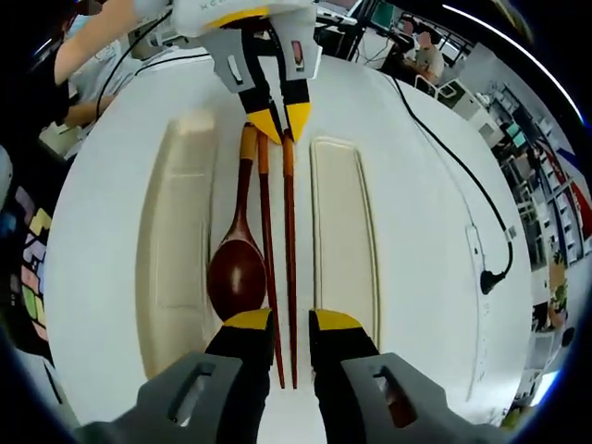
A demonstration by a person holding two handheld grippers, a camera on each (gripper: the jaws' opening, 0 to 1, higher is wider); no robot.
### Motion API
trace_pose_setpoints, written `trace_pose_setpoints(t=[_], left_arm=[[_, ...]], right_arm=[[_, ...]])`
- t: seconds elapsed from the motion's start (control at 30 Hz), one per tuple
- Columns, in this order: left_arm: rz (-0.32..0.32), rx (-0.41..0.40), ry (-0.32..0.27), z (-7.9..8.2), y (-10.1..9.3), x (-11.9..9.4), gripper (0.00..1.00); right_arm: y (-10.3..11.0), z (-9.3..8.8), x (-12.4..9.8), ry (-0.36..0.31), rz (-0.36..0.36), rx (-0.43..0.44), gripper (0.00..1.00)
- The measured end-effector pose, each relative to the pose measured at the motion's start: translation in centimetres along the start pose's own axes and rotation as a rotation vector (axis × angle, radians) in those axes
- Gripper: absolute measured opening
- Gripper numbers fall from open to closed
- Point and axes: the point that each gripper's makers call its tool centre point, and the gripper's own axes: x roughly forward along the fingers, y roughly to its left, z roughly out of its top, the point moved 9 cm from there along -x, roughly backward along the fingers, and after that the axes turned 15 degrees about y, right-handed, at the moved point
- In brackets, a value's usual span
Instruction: Arrange the utensils inside the cutlery case until each visible utensil rests in its matching compartment.
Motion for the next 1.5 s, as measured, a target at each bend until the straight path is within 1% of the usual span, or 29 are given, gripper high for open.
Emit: trace_pose_setpoints(t=[0.03, 0.1, 0.17, 0.3, 0.43, 0.53, 0.6, 0.67, 0.83, 0.87, 0.93, 1.0, 1.07, 1.1, 1.17, 1.27, 1.33, 1.4, 1.43, 1.47, 1.5], left_arm=[[0.006, 0.012, 0.002, 0.0, -0.1, 0.0, 0.06], [-0.007, -0.05, 0.015, 0.1, -0.1, 0.0, 0.06], [-0.005, -0.036, 0.022, 0.2, 0.0, 0.0, 0.06], [0.004, -0.002, 0.035, 0.4, -0.2, -0.1, 0.06], [-0.001, -0.017, 0.035, 0.3, -0.1, -0.1, 0.06], [0.001, -0.018, 0.033, 0.3, -0.1, -0.1, 0.06], [0.002, -0.016, 0.03, 0.3, -0.1, -0.1, 0.06], [0.0, -0.028, 0.032, 0.3, -0.2, -0.1, 0.06], [0.01, -0.012, 0.061, 0.6, -0.3, -0.1, 0.06], [0.011, -0.011, 0.063, 0.6, -0.4, -0.1, 0.06], [0.008, -0.017, 0.061, 0.5, -0.3, -0.1, 0.06], [0.004, -0.026, 0.055, 0.5, -0.3, -0.1, 0.06], [-0.006, -0.042, 0.047, 0.4, -0.2, 0.0, 0.06], [-0.015, -0.057, 0.044, 0.4, -0.1, 0.0, 0.06], [-0.037, -0.084, 0.043, 0.4, 0.0, 0.0, 0.06], [-0.054, -0.105, 0.05, 0.5, 0.0, 0.1, 0.06], [-0.059, -0.105, 0.053, 0.6, 0.0, 0.1, 0.06], [-0.063, -0.108, 0.056, 0.6, 0.0, 0.1, 0.06], [-0.068, -0.127, 0.058, 0.6, 0.0, 0.2, 0.06], [-0.078, -0.181, 0.061, 0.6, -0.1, 0.2, 0.06], [-0.085, -0.224, 0.064, 0.6, 0.0, 0.2, 0.07]], right_arm=[[-0.3, 0.1, -0.1, 0.007, 0.0, 0.004, 0.14], [-0.5, 0.3, -0.3, 0.022, 0.02, 0.008, 0.14], [-0.6, 0.7, -0.6, 0.011, 0.027, -0.004, 0.13], [0.0, 1.4, -0.3, 0.013, 0.05, -0.027, 0.11], [-0.1, 1.9, 0.2, 0.028, 0.056, -0.036, 0.11], [-0.4, 2.0, 0.4, 0.017, 0.079, 0.022, 0.09], [-0.5, 1.9, 0.5, 0.02, 0.07, 0.021, 0.09], [-0.5, 1.8, 0.9, 0.054, 0.071, 0.009, 0.09], [-0.4, 2.2, 1.1, 0.038, 0.07, -0.013, 0.09], [-0.4, 2.3, 1.1, 0.042, 0.073, -0.008, 0.08], [-0.2, 2.3, 1.2, 0.049, 0.094, 0.001, 0.03], [-0.1, 2.2, 1.2, 0.045, 0.093, 0.005, 0.03], [-0.3, 2.2, 1.2, 0.068, 0.151, 0.119, 0.04], [-0.6, 2.4, 1.2, 0.087, 0.165, 0.122, 0.04], [-0.6, 2.8, 1.3, 0.124, 0.167, 0.086, 0.04], [-0.4, 3.2, 1.2, 0.159, 0.145, 0.035, 0.04], [-0.1, 3.0, 1.2, 0.147, 0.137, 0.035, 0.04], [0.0, 2.4, 1.2, 0.095, 0.113, 0.058, 0.03], [0.1, 2.2, 1.3, 0.053, 0.104, 0.051, 0.03], [0.1, 1.8, 1.3, 0.027, 0.102, 0.056, 0.03], [0.2, 1.6, 1.4, 0.001, 0.106, 0.109, 0.03]])
